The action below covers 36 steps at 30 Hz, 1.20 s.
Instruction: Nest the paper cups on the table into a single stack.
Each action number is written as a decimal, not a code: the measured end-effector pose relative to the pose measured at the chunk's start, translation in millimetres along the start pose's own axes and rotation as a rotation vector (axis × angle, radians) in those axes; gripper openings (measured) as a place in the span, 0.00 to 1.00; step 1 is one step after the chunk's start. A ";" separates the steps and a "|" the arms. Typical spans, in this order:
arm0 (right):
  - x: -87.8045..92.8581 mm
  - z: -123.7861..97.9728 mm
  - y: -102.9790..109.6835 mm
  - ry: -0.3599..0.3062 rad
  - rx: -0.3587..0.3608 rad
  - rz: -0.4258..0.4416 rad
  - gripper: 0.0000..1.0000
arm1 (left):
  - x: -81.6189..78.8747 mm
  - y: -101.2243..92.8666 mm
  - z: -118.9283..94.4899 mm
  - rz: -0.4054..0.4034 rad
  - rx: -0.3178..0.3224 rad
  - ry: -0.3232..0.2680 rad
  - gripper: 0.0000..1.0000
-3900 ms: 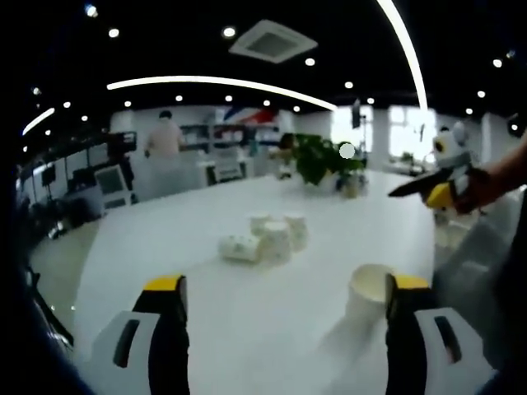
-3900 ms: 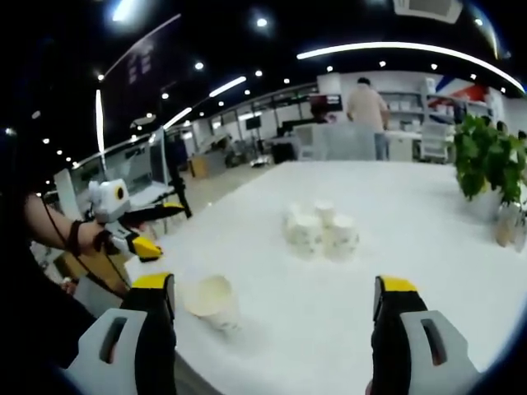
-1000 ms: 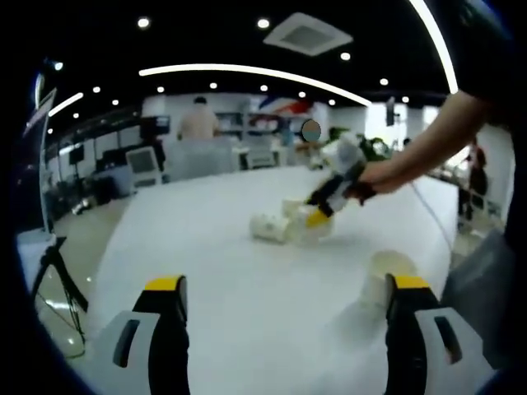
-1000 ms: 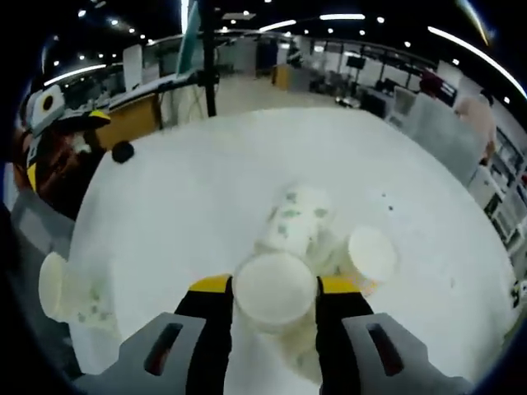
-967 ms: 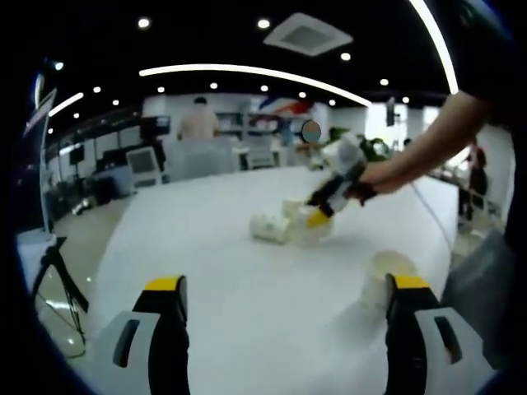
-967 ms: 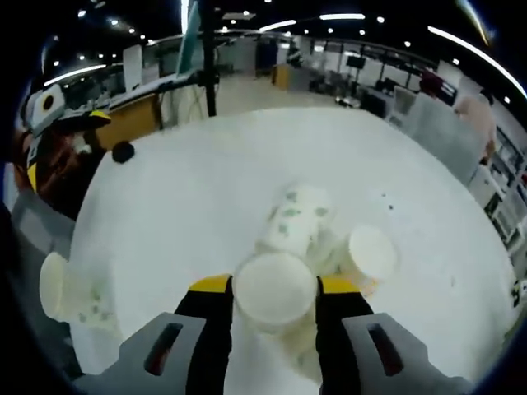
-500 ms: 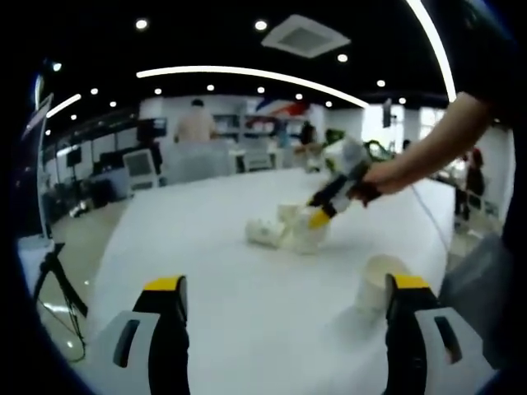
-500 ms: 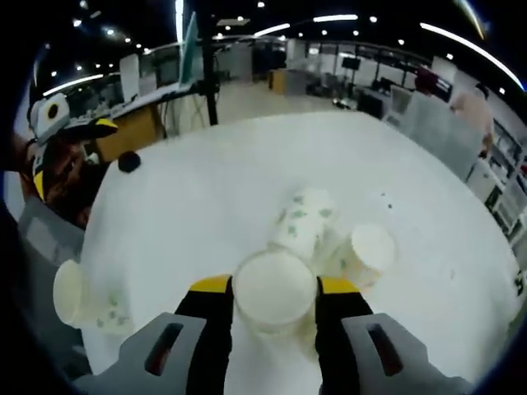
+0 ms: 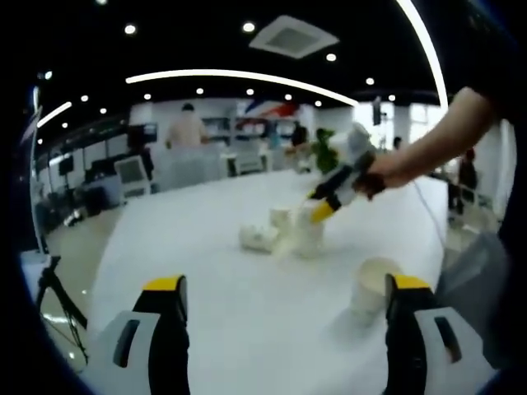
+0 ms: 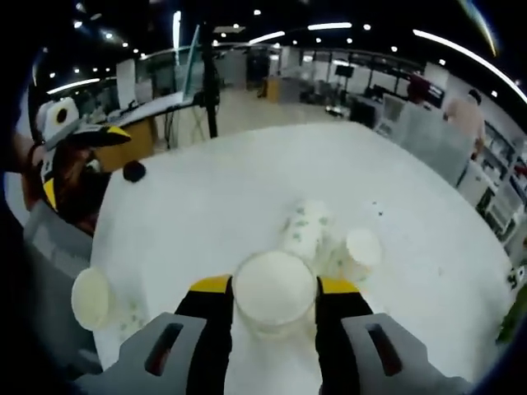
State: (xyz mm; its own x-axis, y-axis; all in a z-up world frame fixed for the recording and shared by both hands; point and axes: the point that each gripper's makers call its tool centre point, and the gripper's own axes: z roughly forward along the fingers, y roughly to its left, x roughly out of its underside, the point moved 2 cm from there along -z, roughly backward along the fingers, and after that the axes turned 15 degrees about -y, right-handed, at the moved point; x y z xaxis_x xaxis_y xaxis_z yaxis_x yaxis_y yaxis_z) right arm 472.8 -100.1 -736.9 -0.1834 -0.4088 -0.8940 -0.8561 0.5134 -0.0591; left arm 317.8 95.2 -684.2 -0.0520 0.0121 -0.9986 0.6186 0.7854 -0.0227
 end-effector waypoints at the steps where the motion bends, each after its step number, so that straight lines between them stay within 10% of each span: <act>1: -1.9 -2.3 0.7 -0.006 0.008 -0.005 0.36 | -0.7 -0.6 0.6 -0.005 0.002 -0.003 0.98; 36: -53.9 -87.0 62.7 -0.187 0.110 -0.016 0.35 | -3.6 -24.9 7.2 -0.004 0.136 -0.017 0.96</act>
State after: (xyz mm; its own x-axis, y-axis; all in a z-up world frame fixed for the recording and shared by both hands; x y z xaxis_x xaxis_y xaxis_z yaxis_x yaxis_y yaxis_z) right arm 386.9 -111.5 -653.8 -0.0685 -0.2756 -0.9588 -0.7982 0.5917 -0.1131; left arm 308.2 71.1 -680.4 -0.0422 -0.0024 -0.9991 0.7188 0.6945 -0.0321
